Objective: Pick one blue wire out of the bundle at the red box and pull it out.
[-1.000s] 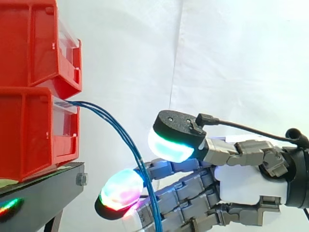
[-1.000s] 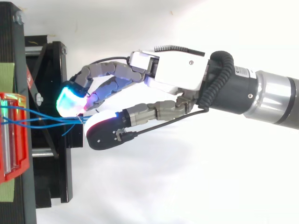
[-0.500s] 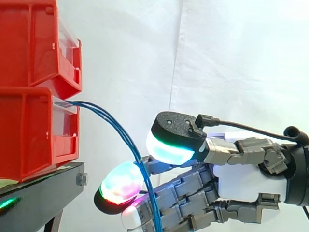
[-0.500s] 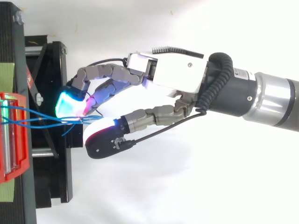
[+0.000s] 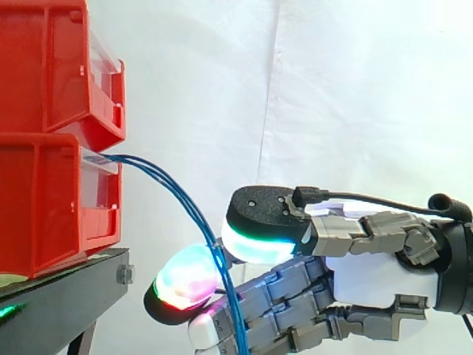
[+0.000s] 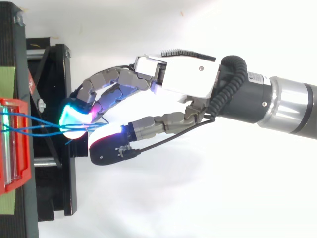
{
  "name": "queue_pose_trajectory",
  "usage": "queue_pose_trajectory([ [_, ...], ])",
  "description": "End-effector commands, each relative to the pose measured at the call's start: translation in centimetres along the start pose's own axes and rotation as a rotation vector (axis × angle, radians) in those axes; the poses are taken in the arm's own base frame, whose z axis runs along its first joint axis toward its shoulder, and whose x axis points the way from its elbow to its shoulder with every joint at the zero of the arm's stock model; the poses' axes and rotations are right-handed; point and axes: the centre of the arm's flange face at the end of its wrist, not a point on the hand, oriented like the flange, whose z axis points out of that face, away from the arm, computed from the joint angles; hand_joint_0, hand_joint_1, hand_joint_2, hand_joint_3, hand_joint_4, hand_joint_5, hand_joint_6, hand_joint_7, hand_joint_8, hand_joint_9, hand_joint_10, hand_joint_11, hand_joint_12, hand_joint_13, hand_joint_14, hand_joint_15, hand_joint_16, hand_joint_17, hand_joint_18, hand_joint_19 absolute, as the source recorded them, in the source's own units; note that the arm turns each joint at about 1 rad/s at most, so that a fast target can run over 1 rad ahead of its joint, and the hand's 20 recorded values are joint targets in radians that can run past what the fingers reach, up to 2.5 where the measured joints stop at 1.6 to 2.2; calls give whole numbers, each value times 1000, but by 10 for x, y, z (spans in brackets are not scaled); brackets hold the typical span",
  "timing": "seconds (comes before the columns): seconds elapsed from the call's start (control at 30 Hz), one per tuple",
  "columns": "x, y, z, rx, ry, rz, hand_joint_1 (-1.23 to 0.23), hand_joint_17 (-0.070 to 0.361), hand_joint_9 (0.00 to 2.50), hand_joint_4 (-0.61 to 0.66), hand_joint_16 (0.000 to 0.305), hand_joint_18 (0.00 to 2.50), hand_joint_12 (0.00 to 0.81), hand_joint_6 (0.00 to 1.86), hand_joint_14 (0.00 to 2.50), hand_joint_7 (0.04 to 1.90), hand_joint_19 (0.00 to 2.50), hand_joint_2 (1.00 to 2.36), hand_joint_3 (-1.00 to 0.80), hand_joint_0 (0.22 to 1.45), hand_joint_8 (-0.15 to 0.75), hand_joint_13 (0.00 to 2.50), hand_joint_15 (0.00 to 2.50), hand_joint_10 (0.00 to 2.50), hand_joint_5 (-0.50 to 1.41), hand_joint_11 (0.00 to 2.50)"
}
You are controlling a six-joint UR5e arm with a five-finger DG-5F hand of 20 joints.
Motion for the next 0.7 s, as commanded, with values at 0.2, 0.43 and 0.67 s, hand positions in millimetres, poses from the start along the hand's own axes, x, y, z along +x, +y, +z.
queue_pose_trajectory([
  [0.2, -4, -1, 1, 1, -6, 3, -673, 112, 687, 262, 50, 607, 399, 891, 10, 709, 322, 1010, -292, 587, 320, 725, 315, 5, -191, 316],
  [0.43, -8, -2, 1, 2, -10, 2, -661, 115, 696, 237, 51, 618, 408, 913, 10, 715, 316, 1011, -252, 579, 328, 736, 320, 5, -192, 324],
  [0.67, -10, -2, 2, 1, -14, 2, -654, 123, 705, 232, 55, 650, 423, 950, 10, 668, 310, 1010, -181, 586, 347, 755, 324, 4, -193, 346],
])
